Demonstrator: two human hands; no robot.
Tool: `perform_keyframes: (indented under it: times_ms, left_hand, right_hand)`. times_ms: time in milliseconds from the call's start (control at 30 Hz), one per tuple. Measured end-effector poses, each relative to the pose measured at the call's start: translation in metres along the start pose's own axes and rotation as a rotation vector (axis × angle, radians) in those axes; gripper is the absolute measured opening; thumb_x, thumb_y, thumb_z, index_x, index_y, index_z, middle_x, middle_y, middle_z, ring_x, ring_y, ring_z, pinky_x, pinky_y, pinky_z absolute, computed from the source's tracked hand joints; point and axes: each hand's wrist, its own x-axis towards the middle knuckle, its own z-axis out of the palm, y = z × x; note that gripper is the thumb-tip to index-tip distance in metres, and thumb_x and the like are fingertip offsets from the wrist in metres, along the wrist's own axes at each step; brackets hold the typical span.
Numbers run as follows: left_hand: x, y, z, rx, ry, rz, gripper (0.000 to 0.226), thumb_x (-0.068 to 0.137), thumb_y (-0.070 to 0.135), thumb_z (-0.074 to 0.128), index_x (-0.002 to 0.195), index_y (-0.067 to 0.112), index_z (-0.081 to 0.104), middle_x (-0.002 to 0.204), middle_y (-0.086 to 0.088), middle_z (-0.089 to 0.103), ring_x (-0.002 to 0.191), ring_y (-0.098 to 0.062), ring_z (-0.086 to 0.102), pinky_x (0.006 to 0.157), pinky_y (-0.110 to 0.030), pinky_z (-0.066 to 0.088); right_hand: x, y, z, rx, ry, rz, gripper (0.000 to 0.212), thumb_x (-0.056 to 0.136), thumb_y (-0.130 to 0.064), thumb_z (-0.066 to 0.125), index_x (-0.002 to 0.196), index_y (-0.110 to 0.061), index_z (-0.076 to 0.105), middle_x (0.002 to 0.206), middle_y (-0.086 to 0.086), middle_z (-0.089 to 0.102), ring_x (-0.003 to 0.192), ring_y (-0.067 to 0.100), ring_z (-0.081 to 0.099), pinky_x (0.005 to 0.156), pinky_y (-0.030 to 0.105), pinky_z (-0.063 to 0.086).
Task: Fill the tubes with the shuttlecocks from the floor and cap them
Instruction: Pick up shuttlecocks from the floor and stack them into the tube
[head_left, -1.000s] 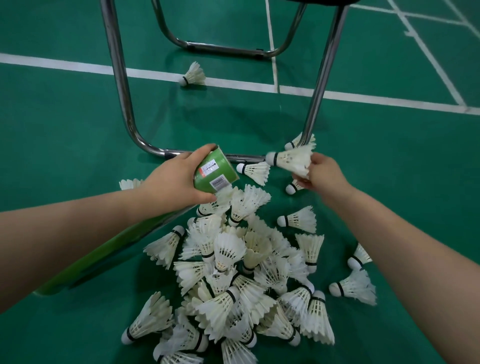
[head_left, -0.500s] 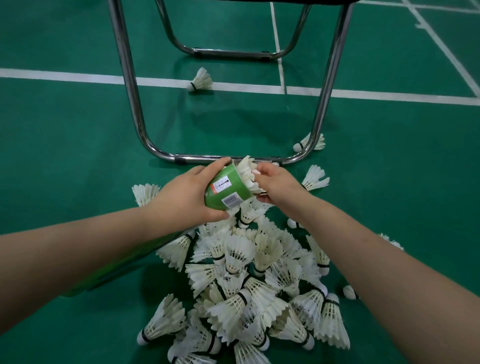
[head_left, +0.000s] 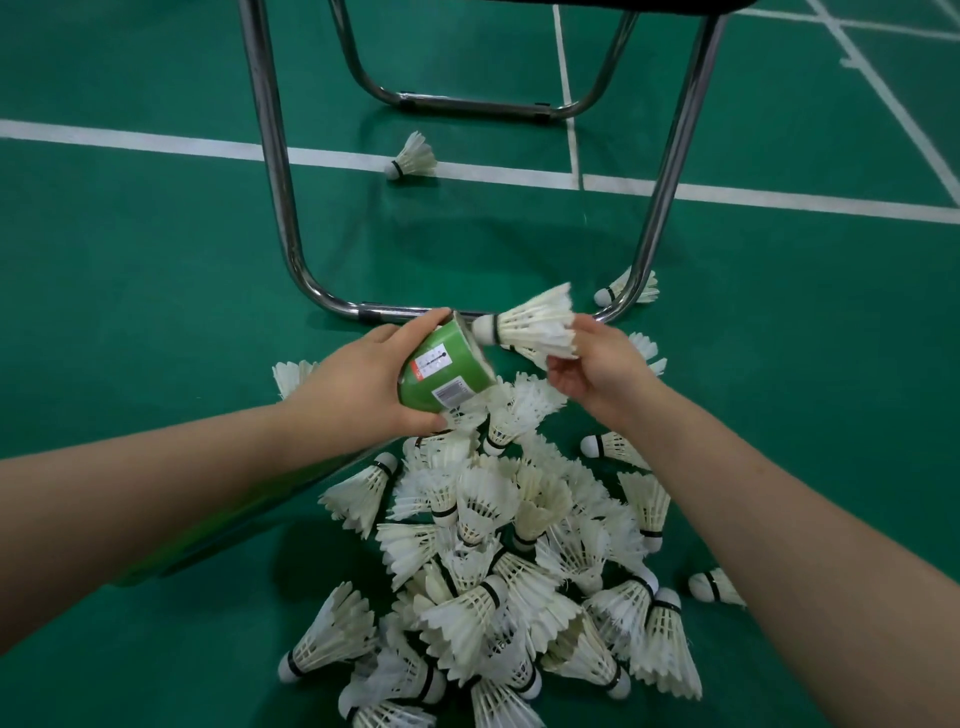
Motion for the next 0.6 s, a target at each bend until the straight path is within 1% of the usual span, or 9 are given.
perform_keyframes:
  times_ms: [67, 133, 200, 267, 333, 433, 467, 533, 600]
  left_hand:
    - [-0.001, -0.007, -0.002, -0.012, 0.011, -0.015, 0.101, 0.066, 0.046, 0.076, 0.144, 0.042, 0.011, 0.126, 0.005, 0.048, 0.098, -0.011, 0.05, 0.084, -0.025, 0.044]
    - [-0.003, -0.013, -0.003, -0.016, 0.015, -0.033, 0.101, 0.067, 0.045, 0.076, 0.144, 0.041, 0.012, 0.124, 0.004, 0.049, 0.097, -0.011, 0.05, 0.084, -0.025, 0.043]
    - [-0.004, -0.017, -0.003, -0.004, 0.008, -0.046, 0.101, 0.067, 0.046, 0.076, 0.145, 0.04, 0.011, 0.123, 0.003, 0.05, 0.097, -0.013, 0.051, 0.085, -0.027, 0.045]
    - [-0.004, -0.017, -0.001, 0.013, -0.002, -0.051, 0.102, 0.067, 0.047, 0.075, 0.145, 0.04, 0.01, 0.122, 0.002, 0.05, 0.097, -0.014, 0.051, 0.087, -0.029, 0.046]
    - [-0.004, -0.017, 0.0, 0.015, -0.011, -0.052, 0.102, 0.067, 0.047, 0.075, 0.145, 0.04, 0.01, 0.121, 0.002, 0.05, 0.097, -0.014, 0.051, 0.087, -0.03, 0.047]
    - [-0.002, -0.013, 0.001, 0.008, -0.011, -0.048, 0.102, 0.066, 0.046, 0.076, 0.145, 0.04, 0.01, 0.122, 0.002, 0.049, 0.097, -0.014, 0.05, 0.088, -0.031, 0.047]
    - [-0.002, -0.012, 0.001, 0.008, -0.009, -0.046, 0.102, 0.066, 0.046, 0.076, 0.145, 0.04, 0.01, 0.122, 0.002, 0.049, 0.097, -0.013, 0.049, 0.088, -0.031, 0.047]
    - [-0.002, -0.011, 0.001, 0.006, -0.005, -0.044, 0.103, 0.066, 0.046, 0.076, 0.145, 0.04, 0.01, 0.123, 0.003, 0.049, 0.095, -0.012, 0.048, 0.088, -0.031, 0.046]
    - [-0.003, -0.011, 0.001, 0.009, -0.004, -0.043, 0.103, 0.066, 0.046, 0.076, 0.145, 0.04, 0.01, 0.123, 0.002, 0.049, 0.095, -0.012, 0.048, 0.088, -0.031, 0.047]
  right_hand:
    - [0.007, 0.004, -0.022, -0.219, 0.231, -0.128, 0.018, 0.096, -0.015, 0.049, 0.111, -0.008, 0.055, 0.087, 0.002, 0.057, 0.066, 0.01, 0.05, 0.062, 0.023, 0.049]
    - [0.013, 0.018, -0.047, -0.589, 0.39, -0.3, 0.02, 0.095, -0.02, 0.05, 0.11, -0.008, 0.055, 0.077, 0.0, 0.054, 0.057, 0.01, 0.044, 0.054, 0.028, 0.042]
    - [0.016, 0.035, -0.068, -0.894, 0.433, -0.426, 0.018, 0.095, -0.021, 0.049, 0.105, -0.008, 0.056, 0.075, 0.001, 0.055, 0.055, 0.012, 0.045, 0.048, 0.026, 0.034]
    - [0.015, 0.052, -0.081, -1.143, 0.463, -0.492, 0.015, 0.094, -0.02, 0.049, 0.099, -0.009, 0.057, 0.08, 0.002, 0.058, 0.061, 0.016, 0.049, 0.05, 0.026, 0.033]
    - [0.014, 0.066, -0.083, -1.344, 0.424, -0.48, 0.013, 0.094, -0.021, 0.048, 0.097, -0.012, 0.057, 0.088, 0.005, 0.061, 0.066, 0.018, 0.053, 0.052, 0.026, 0.036]
    - [0.007, 0.078, -0.07, -1.461, 0.266, -0.413, 0.022, 0.094, -0.027, 0.049, 0.113, -0.017, 0.053, 0.109, 0.002, 0.057, 0.078, 0.017, 0.054, 0.062, 0.029, 0.045]
    - [0.003, 0.078, -0.063, -1.455, 0.238, -0.438, 0.027, 0.093, -0.029, 0.051, 0.118, -0.018, 0.052, 0.114, -0.001, 0.055, 0.084, 0.016, 0.053, 0.069, 0.029, 0.045]
    - [-0.008, 0.072, -0.048, -1.49, 0.156, -0.513, 0.029, 0.093, -0.033, 0.049, 0.119, -0.022, 0.052, 0.116, -0.006, 0.051, 0.1, 0.013, 0.048, 0.09, 0.029, 0.038]
    - [-0.02, 0.068, -0.039, -1.59, -0.087, -0.539, 0.023, 0.093, -0.037, 0.044, 0.11, -0.026, 0.056, 0.112, -0.01, 0.053, 0.105, 0.011, 0.046, 0.1, 0.033, 0.032]
